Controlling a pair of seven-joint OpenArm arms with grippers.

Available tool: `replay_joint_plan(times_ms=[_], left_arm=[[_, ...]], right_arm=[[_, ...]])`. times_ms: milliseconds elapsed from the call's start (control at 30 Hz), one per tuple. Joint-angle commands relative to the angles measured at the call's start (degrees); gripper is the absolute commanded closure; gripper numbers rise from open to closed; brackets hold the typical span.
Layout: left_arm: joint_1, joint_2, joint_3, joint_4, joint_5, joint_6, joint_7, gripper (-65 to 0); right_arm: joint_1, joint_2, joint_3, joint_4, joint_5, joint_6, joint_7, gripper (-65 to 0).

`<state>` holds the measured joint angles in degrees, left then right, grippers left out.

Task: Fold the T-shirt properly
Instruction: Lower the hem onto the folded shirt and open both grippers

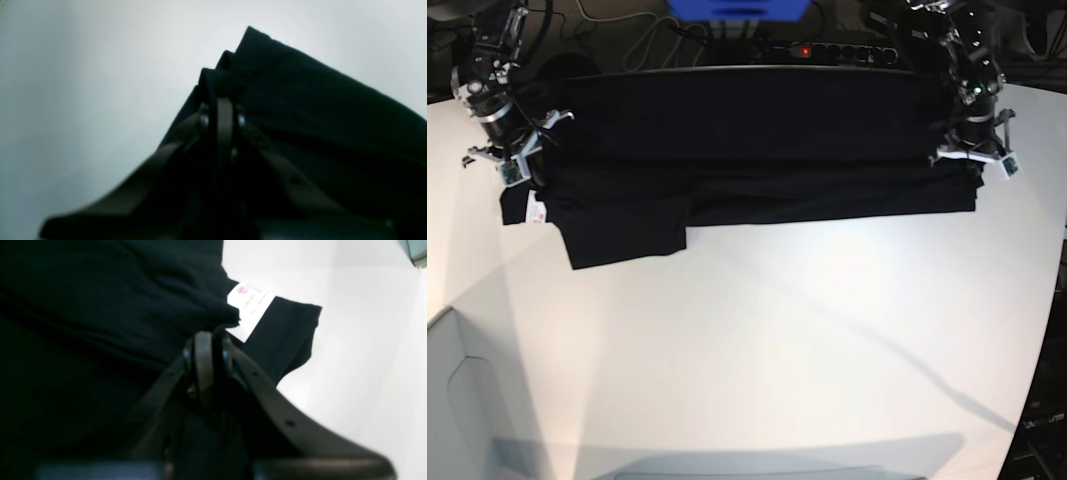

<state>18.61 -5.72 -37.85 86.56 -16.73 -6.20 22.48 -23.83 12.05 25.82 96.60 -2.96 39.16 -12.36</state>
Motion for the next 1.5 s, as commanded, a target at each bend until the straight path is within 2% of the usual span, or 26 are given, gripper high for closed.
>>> replay_joint_plan(times_ms=[0,133,233,400,533,667,833,1067,1167,1200,1233,1333,1367,1467], left_arm=[[-0.11,-0.66,-0.26,0.86,-0.1,0.09,-0.99,0.0],[-0.11,-0.66,-0.26,1.04,-0.1,0.09,-0.9,0.0],[-0.11,-0.66,-0.26,1.22,-0.1,0.09,-0.9,0.0],[-0.11,-0.75,0.7,1.04,-0.1,0.09,-0.99,0.0],[0.07,-0.66,1.85,1.22,-0.1,0.09,-1.07,0.0],[0.07,-0.57,1.85,1.39,-0.1,0.09,-1.07,0.0],[0.07,-0.57,1.85,1.39,-0.1,0.09,-1.07,0.0],[0.16,-0.66,1.85,1.13,-0.1,0.09,-1.07,0.0],[0.16,-0.66,1.85,1.13,-0.1,0.09,-1.07,0.0],[0.16,-0.75,1.85,1.13,-0.1,0.09,-1.07,0.0],[0.16,-0.75,1.85,1.13,-0.1,0.09,-1.07,0.0],[0.16,-0.92,1.85,1.3,-0.1,0.09,-1.07,0.0],[0.16,-0.92,1.85,1.39,-0.1,0.09,-1.07,0.0],[0.16,-0.92,1.76,1.39,-0.1,0.09,-1.07,0.0]], right_arm=[[-0.12,0.83,0.33,0.94,0.63,0.84,1.06,-10.1],[-0.03,0.56,3.76,4.37,1.07,0.84,0.54,-26.4],[0.49,-1.11,6.66,8.33,1.07,0.84,0.54,-31.7],[5.94,-1.46,3.23,9.29,0.72,0.84,-0.78,-32.3],[15.44,-1.37,-3.27,3.14,0.63,0.84,-9.57,-32.4],[23.0,-1.46,-5.82,-5.12,0.63,0.84,-14.5,-32.6],[27.4,-1.28,-6.62,-14.27,0.54,0.84,-15.73,-32.6],[27.57,-1.11,-6.62,-20.16,0.54,0.84,-15.38,-32.5],[27.22,-1.11,-6.79,-20.16,0.54,0.84,-15.64,-31.3],[27.13,-1.11,-7.14,-20.16,0.54,0.84,-15.64,-29.1],[27.13,-1.02,-7.85,-20.16,0.54,0.84,-15.64,-25.2],[27.13,-1.02,-8.29,-19.81,0.54,0.84,-15.64,-4.0],[27.22,-1.02,-8.29,-19.63,0.54,0.84,-15.64,0.0],[26.34,-1.02,-8.11,-14.71,0.54,0.84,-15.64,-0.1]])
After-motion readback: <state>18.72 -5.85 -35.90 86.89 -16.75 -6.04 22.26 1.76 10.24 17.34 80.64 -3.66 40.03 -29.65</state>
